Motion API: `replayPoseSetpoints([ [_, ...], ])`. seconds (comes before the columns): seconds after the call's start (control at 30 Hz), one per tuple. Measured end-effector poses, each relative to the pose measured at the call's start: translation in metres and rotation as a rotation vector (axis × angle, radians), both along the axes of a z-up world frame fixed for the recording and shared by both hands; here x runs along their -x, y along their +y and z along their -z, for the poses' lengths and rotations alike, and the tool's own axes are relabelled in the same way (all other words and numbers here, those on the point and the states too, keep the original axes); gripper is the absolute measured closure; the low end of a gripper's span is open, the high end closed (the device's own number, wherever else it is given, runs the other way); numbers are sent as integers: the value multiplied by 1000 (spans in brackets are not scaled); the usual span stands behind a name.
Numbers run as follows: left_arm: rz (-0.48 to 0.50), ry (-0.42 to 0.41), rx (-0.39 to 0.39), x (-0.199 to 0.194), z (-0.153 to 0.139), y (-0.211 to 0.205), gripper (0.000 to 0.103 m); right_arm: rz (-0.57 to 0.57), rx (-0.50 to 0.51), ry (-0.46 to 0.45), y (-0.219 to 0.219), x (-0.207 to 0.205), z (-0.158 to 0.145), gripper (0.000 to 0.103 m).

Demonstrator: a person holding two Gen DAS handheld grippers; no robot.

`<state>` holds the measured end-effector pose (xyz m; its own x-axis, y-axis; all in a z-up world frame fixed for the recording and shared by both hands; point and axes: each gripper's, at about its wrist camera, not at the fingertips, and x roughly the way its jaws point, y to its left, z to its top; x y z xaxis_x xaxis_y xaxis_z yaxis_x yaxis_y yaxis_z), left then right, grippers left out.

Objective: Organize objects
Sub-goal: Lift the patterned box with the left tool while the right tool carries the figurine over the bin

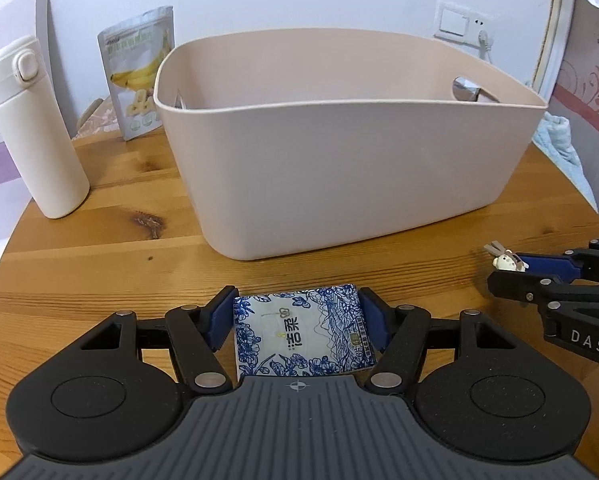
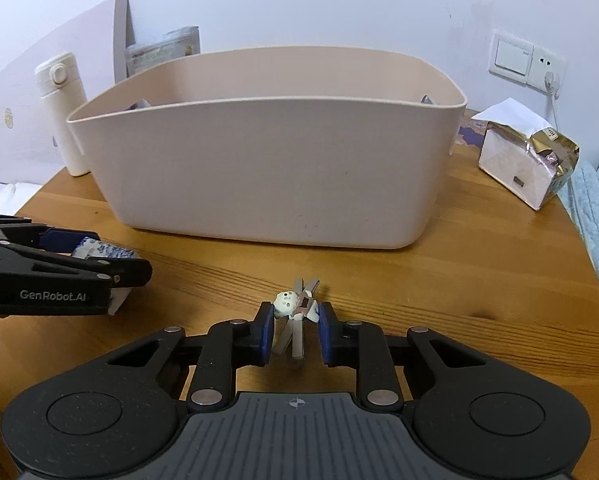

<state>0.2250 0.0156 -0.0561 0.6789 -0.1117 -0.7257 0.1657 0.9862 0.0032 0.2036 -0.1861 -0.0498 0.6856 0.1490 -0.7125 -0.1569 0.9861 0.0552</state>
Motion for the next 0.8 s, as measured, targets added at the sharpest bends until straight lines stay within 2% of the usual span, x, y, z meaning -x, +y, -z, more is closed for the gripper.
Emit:
replayPoseSetpoints([
  [0.27, 22, -17, 21, 15, -16, 2, 37, -4, 14, -39, -1, 21, -18, 81],
  [0.8, 77, -114, -2, 35, -63, 4, 37, 8, 14, -160, -13, 50, -61, 81],
])
